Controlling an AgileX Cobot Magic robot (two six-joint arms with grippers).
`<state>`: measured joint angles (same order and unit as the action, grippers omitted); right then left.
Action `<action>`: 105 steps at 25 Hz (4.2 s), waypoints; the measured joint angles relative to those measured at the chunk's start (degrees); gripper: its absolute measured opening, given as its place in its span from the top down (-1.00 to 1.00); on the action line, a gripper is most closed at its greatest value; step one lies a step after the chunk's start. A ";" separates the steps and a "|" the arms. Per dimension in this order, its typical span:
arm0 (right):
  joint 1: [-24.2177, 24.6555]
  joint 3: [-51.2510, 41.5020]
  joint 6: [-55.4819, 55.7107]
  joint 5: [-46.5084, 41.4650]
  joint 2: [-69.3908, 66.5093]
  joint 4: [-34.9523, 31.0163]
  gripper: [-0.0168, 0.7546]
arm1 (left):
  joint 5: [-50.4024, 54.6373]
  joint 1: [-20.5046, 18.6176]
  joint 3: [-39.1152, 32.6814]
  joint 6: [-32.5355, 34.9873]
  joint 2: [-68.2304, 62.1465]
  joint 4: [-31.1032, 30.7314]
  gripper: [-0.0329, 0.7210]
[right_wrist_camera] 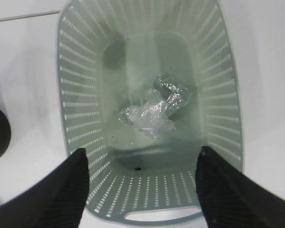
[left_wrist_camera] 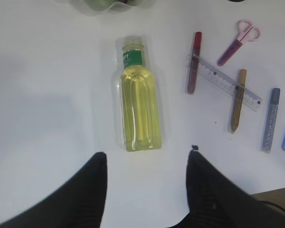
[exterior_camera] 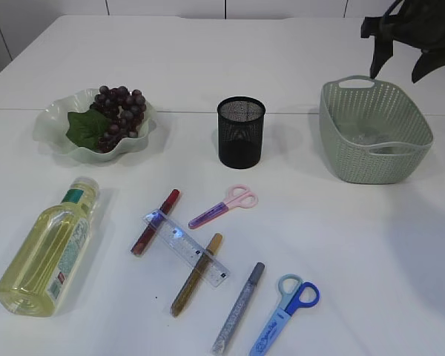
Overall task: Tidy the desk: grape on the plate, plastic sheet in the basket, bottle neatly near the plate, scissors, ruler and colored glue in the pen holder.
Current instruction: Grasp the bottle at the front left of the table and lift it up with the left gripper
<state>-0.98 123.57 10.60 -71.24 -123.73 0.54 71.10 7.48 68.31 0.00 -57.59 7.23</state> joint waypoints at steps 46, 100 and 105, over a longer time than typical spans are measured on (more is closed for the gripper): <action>0.00 -65.28 -7.30 -0.57 77.04 -9.49 -0.46 | 0.72 0.00 0.00 0.00 -1.15 5.25 -0.47; 0.00 -79.34 -3.57 -0.87 83.07 -1.19 -0.46 | -2.30 4.04 17.93 -0.83 -61.91 -0.95 -0.65; 0.00 -79.34 -3.52 -0.76 83.07 -1.09 -0.45 | -2.35 4.04 20.40 -0.83 -63.38 -0.95 -0.65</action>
<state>-0.98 44.23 7.08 -72.00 -40.66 -0.54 68.75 11.52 88.70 -0.83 -120.97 6.28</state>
